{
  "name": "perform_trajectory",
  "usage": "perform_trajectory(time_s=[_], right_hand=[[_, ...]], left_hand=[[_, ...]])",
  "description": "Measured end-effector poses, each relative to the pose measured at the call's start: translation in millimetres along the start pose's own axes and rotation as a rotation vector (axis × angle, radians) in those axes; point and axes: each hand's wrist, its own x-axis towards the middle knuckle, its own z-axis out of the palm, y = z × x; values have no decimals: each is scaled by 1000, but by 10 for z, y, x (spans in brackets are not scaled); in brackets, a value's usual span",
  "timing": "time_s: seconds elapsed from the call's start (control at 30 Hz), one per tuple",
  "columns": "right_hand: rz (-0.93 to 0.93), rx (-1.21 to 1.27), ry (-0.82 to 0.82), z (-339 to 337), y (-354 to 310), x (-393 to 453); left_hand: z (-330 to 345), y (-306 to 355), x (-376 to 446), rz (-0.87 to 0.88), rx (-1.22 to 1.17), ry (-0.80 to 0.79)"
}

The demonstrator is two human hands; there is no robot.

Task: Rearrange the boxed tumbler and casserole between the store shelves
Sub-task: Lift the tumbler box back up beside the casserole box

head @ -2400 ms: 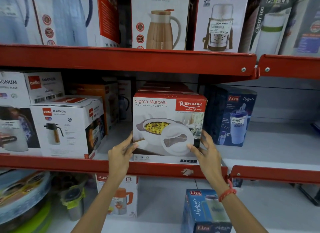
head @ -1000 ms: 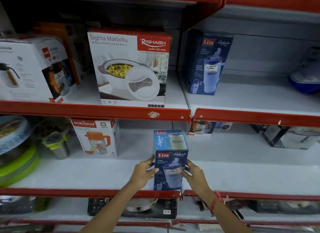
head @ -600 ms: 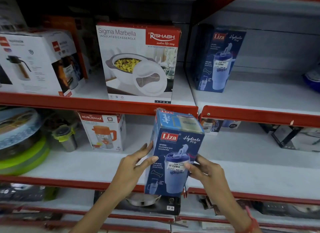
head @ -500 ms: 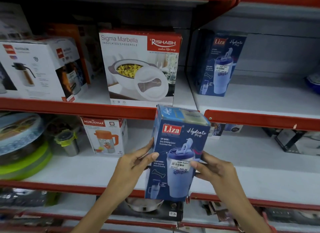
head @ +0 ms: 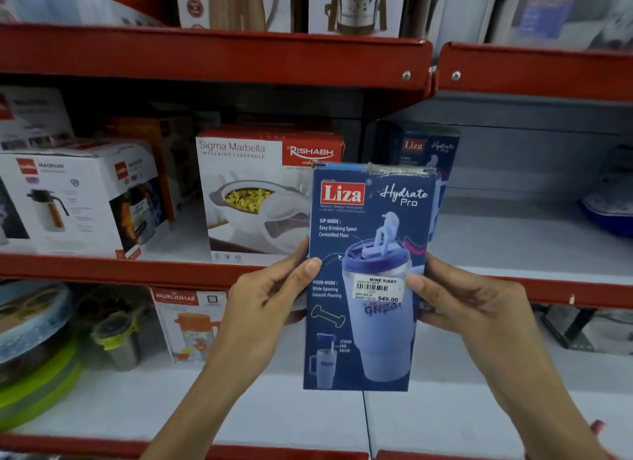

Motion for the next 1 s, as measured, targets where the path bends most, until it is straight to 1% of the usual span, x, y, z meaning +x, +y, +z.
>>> perform_trajectory(time_s=[0.17,0.3,0.37,0.5,0.6,0.77,1.0], right_hand=[[13,9,1,-13,21,5],[-5,-40,43,-75,-8,80],[-29,-67,70,-155,-44,156],[-50,-65,168,-410,-99,378],[-80,-56,213,-592,-114,560],[-119,-45,261,-809,39,963],[-182,-137,404,-872,559,1366]], left_hand=[[23,-14,15,-23,-9,5],[133,-14,97,6,-21,3],[239,14,191,31,-26,-32],[526,101,429,112,44,-172],[741,108,668,159,114,-196],[1049,30,1134,229,234,-168],[1284,-253,1560,229,357,-116]])
